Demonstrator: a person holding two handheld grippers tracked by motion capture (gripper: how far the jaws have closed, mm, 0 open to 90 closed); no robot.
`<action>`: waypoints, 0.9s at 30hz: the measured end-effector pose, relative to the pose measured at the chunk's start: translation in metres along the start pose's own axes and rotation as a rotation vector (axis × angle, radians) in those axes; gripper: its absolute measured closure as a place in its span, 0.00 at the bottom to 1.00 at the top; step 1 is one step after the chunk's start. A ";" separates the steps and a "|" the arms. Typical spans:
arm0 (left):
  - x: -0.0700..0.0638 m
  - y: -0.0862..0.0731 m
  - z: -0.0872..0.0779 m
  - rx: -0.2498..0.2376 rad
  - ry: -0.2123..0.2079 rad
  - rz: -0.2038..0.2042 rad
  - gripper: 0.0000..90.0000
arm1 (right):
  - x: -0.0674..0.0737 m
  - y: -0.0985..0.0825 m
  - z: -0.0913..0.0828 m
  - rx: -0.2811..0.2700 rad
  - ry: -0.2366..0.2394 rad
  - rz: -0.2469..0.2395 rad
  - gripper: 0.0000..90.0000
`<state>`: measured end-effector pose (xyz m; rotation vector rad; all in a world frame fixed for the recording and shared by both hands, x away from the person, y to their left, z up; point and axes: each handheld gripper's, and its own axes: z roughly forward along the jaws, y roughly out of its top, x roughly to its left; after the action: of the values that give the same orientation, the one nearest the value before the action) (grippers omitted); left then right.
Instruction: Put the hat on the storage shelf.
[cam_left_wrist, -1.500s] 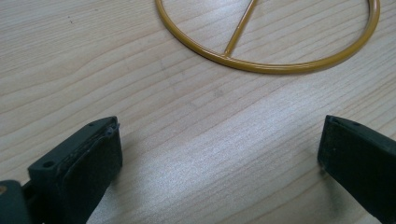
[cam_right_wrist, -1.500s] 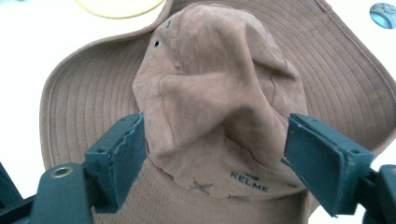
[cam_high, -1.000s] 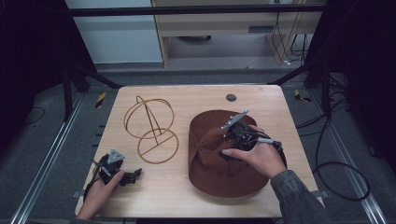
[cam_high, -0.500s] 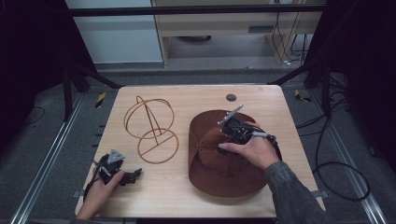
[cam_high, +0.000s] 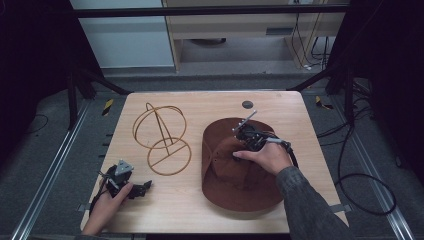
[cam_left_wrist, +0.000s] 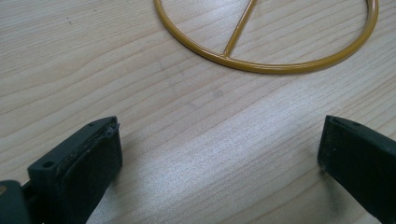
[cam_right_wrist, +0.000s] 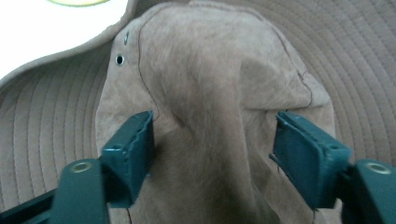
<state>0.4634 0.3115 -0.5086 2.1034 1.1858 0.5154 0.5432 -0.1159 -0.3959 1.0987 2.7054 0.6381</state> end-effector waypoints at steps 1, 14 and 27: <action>0.000 0.000 0.000 0.000 0.000 0.000 0.00 | 0.000 0.000 0.000 0.000 0.000 0.000 0.35; 0.000 0.000 0.000 -0.001 0.000 0.001 0.00 | -0.004 -0.005 0.000 0.005 0.042 -0.023 0.92; 0.000 0.000 0.000 -0.001 0.000 0.000 0.00 | -0.011 -0.006 -0.023 -0.093 0.042 -0.024 0.99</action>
<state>0.4636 0.3114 -0.5087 2.1027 1.1853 0.5157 0.5408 -0.1353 -0.3782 1.0409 2.6891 0.7826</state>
